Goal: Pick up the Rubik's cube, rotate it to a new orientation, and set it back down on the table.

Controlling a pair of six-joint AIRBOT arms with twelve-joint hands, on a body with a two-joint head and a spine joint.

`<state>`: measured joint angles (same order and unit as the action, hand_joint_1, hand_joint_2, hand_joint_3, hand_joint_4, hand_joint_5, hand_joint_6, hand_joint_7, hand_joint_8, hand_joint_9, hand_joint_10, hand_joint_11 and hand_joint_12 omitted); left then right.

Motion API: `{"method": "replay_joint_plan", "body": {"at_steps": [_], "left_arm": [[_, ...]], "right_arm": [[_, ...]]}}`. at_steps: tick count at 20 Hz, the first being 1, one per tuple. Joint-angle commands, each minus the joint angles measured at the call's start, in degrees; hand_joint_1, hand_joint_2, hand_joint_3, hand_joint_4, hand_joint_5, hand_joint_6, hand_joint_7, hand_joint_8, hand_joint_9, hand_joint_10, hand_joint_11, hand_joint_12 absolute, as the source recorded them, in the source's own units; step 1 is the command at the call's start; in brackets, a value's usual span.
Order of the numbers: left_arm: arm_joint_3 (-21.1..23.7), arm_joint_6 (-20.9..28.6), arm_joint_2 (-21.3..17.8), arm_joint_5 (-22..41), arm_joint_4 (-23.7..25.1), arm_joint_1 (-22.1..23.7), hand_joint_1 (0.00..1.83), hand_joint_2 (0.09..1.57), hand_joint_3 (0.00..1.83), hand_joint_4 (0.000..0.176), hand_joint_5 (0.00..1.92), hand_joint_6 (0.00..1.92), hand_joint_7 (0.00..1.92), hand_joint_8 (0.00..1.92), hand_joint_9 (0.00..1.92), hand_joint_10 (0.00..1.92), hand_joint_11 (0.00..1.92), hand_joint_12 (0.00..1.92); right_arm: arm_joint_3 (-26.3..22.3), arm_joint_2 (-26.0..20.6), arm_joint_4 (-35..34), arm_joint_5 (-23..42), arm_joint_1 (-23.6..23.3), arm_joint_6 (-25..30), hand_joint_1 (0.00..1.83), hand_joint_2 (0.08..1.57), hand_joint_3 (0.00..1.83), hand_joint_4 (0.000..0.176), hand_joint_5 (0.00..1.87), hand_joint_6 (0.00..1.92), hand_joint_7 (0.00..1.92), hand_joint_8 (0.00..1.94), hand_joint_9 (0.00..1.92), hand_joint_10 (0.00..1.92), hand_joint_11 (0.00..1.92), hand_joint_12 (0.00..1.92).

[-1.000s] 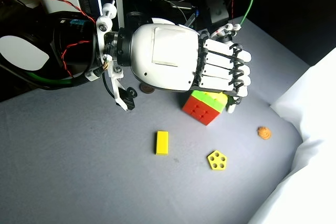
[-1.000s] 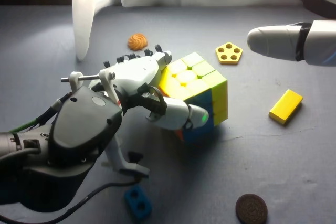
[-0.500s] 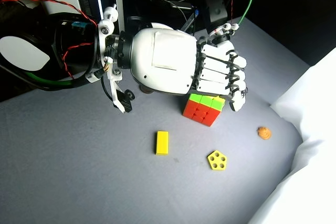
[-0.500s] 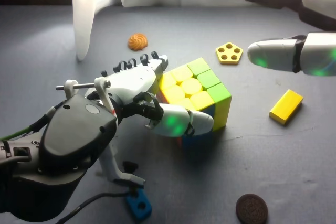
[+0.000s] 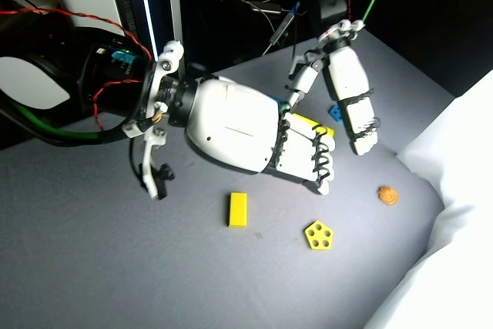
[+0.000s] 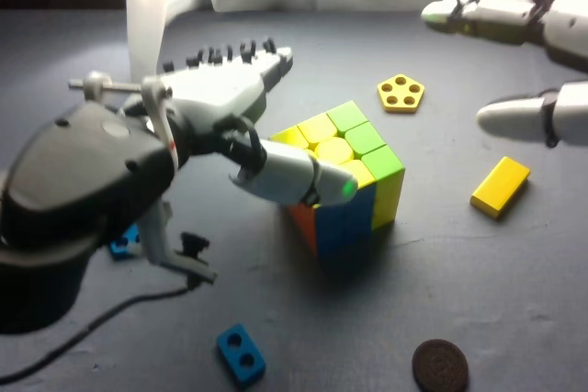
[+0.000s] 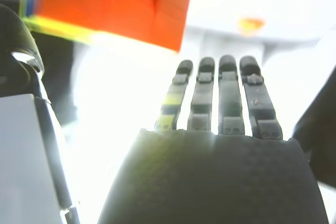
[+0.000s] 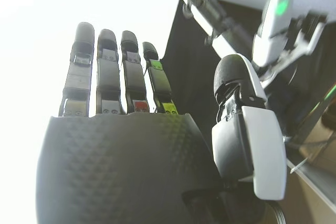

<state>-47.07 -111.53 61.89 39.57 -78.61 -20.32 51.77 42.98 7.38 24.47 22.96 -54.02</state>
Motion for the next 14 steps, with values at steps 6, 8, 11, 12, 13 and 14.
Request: {"method": "replay_joint_plan", "body": {"at_steps": [6, 8, 11, 12, 13, 14], "left_arm": [[1.4, -4.9, -3.5, -7.1, 8.1, 4.9, 0.44, 0.91, 0.00, 0.004, 0.00, 0.00, 0.04, 0.00, 0.04, 0.00, 0.01, 0.28], [1.3, -4.9, -4.3, -9.8, 9.9, 5.5, 0.42, 0.95, 0.00, 0.005, 0.12, 0.02, 0.26, 0.02, 0.26, 0.06, 0.00, 0.75], [1.4, -4.9, -5.5, -12.5, 12.0, 6.6, 0.42, 0.99, 0.00, 0.000, 0.44, 0.03, 0.41, 0.38, 0.30, 0.77, 0.00, 1.33], [1.5, -4.9, -6.1, -13.5, 12.8, 7.2, 0.40, 1.00, 0.00, 0.000, 0.58, 0.18, 0.35, 0.92, 0.32, 1.09, 0.08, 1.41], [1.5, -4.9, -6.4, -13.8, 13.0, 7.4, 0.40, 1.00, 0.00, 0.000, 0.46, 0.74, 0.29, 1.29, 0.30, 1.32, 0.13, 1.48], [1.7, -4.9, -6.9, -13.8, 13.0, 7.8, 0.42, 1.01, 0.00, 0.000, 0.43, 1.13, 0.30, 1.55, 0.31, 1.53, 0.18, 1.63]], "right_arm": [[6.5, -1.3, 25.5, 12.4, -1.8, 18.0, 0.16, 1.27, 0.00, 0.000, 0.12, 0.02, 0.22, 0.01, 0.19, 0.02, 0.00, 0.49], [7.6, -2.1, 33.8, 16.4, -2.8, 24.9, 0.20, 1.26, 0.00, 0.000, 0.23, 0.05, 0.38, 0.04, 0.36, 0.10, 0.00, 0.85], [7.6, -3.2, 42.2, 17.5, -5.4, 32.8, 0.27, 1.24, 0.00, 0.000, 0.40, 0.15, 0.60, 0.15, 0.34, 0.75, 0.00, 1.34], [7.6, -3.3, 42.6, 16.3, -5.9, 33.6, 0.30, 1.23, 0.00, 0.000, 0.32, 0.68, 0.53, 0.60, 0.32, 1.06, 0.00, 1.52], [7.6, -3.3, 42.5, 14.9, -6.3, 34.5, 0.36, 1.23, 0.00, 0.000, 0.22, 1.12, 0.41, 1.04, 0.27, 1.32, 0.00, 1.64], [7.6, -3.3, 42.5, 11.9, -7.0, 38.0, 0.39, 1.23, 0.00, 0.000, 0.20, 1.45, 0.38, 1.38, 0.29, 1.57, 0.03, 1.84]]}}
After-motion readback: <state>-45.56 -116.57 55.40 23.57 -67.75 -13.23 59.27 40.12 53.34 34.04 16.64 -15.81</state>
